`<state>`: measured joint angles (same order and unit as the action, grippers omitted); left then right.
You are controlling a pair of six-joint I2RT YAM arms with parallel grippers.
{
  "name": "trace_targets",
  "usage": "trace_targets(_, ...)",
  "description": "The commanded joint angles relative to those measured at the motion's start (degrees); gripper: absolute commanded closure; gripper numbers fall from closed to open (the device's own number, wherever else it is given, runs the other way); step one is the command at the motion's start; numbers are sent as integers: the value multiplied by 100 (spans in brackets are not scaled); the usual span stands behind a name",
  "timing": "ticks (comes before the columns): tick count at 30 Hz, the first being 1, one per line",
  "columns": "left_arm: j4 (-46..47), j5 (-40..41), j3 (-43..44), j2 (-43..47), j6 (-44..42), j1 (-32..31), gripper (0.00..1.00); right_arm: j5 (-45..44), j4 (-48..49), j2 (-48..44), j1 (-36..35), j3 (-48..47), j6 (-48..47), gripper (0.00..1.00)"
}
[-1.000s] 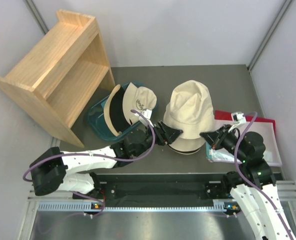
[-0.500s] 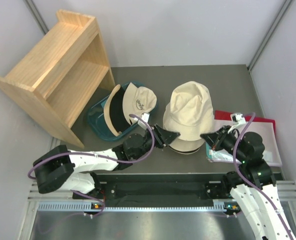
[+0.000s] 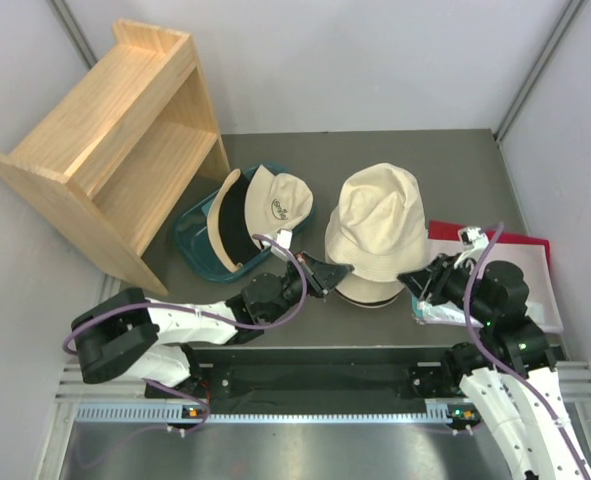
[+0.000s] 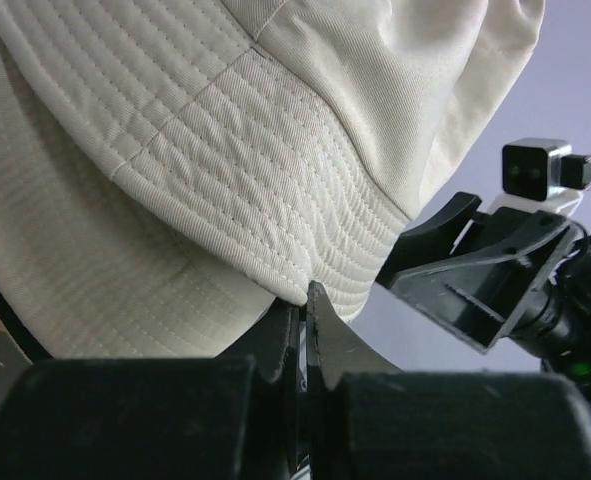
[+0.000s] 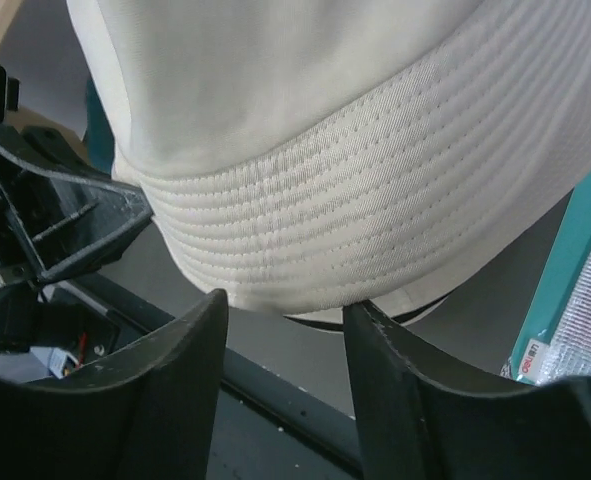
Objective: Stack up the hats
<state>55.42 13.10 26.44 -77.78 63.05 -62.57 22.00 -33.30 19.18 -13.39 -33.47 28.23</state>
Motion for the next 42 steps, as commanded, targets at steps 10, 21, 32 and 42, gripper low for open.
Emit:
trace_targets(10,-2033,-1116,178,790,-1163,315,100,-1022,-889,569,-76,-1364,-626,16)
trace_targets(21,-2404,-1794,599,79,-1497,587,100,-1295,-204,665,-76,-635,-441,20)
trace_targets(32,-2457,-1881,722,70,-1611,1176,100,-1075,315,587,-76,-28,-90,77)
trace_targets(42,-2755,-2119,1188,-150,-1866,1985,100,-1171,474,1035,-76,377,-54,92)
